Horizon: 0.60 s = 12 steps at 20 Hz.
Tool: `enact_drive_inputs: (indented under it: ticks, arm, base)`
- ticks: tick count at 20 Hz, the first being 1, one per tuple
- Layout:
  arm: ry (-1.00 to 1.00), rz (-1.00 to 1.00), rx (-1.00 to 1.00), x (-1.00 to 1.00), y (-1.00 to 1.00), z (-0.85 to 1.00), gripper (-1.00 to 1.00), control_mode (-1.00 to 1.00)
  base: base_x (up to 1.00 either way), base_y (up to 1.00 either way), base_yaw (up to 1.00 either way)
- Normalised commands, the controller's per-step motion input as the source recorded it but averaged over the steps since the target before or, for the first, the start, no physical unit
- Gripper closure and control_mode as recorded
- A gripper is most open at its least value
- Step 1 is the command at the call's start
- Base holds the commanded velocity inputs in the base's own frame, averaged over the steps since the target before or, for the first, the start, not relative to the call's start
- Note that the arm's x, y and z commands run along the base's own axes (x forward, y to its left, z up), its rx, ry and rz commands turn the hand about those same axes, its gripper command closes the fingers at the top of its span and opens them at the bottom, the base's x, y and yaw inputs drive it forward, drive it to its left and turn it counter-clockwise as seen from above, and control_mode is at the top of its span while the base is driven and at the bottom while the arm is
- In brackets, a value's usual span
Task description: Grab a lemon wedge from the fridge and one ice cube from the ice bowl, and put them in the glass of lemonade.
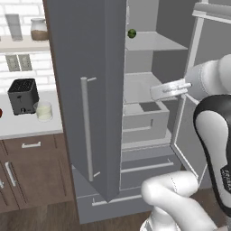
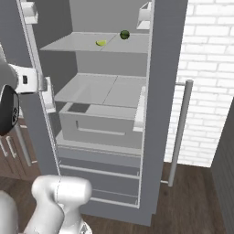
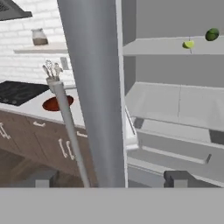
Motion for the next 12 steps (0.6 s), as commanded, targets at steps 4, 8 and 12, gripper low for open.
enact_drive_inputs:
  ticks: [4, 8, 12]
  arm:
    - [0.05, 0.09, 0.2, 0.68, -0.4, 0.0, -1.0, -1.0]
    - [0.2, 0.14, 0.14, 0.99, 0.08, -0.11, -1.0, -1.0]
    - [0.24, 0.2, 0.12, 0.53, 0.27, -0.04, -1.0, -1.0]
  base:
    - [0.0, 0.0, 0.0]
    - [0.0, 0.0, 0.0]
    - [0.0, 0.0, 0.0]
